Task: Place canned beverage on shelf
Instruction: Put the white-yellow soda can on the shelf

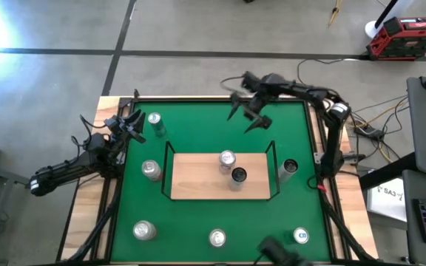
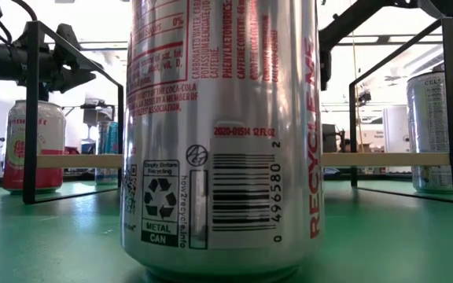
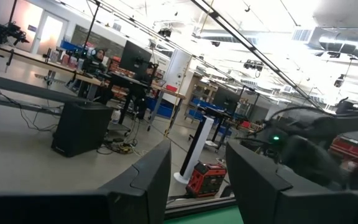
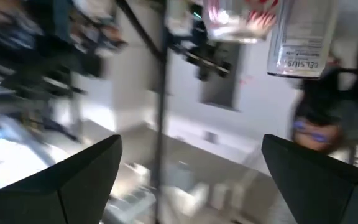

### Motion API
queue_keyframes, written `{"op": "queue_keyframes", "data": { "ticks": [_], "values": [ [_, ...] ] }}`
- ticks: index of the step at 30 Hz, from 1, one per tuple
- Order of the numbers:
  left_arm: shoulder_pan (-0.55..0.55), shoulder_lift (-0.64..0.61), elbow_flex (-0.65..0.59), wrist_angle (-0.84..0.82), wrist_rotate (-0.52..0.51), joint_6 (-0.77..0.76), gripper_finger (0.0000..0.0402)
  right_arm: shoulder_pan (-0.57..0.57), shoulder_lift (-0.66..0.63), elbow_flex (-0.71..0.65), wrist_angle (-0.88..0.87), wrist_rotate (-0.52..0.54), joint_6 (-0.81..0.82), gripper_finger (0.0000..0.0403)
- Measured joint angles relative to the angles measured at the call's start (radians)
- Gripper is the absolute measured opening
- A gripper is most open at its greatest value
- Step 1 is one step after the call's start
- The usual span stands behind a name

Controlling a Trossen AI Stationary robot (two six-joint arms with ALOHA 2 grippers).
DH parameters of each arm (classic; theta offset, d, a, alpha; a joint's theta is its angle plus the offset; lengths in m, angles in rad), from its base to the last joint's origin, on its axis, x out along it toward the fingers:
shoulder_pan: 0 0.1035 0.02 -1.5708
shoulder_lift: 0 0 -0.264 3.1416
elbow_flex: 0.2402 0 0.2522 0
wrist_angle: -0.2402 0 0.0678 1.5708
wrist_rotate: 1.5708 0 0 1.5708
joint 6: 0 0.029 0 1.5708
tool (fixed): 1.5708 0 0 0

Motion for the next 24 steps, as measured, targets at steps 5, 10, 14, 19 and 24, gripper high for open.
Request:
{"op": "queue_keyframes", "data": {
  "ticks": [5, 10, 14, 19, 24],
  "values": [
    [0.0, 0.0, 0.0, 0.0, 0.0, 0.0, 0.0137, -0.163, -0.046, -0.002, -0.396, 0.125, -0.221, 0.038],
    [0.0, 0.0, 0.0, 0.0, 0.0, 0.0, 0.0137, -0.254, -0.143, -0.036, -0.549, 0.299, -0.319, 0.038],
    [0.0, 0.0, 0.0, 0.0, 0.0, 0.0, 0.0137, -0.285, -0.262, -0.1, -0.56, 0.452, -0.148, 0.038],
    [0.0, 0.0, 0.0, 0.0, 0.0, 0.0, 0.0137, -0.31, -0.455, -0.213, -0.562, 0.615, 0.136, 0.038],
    [0.0, 0.0, 0.0, 0.0, 0.0, 0.0, 0.0137, -0.313, -0.656, -0.363, -0.524, 0.628, 0.332, 0.038]
  ]
}}
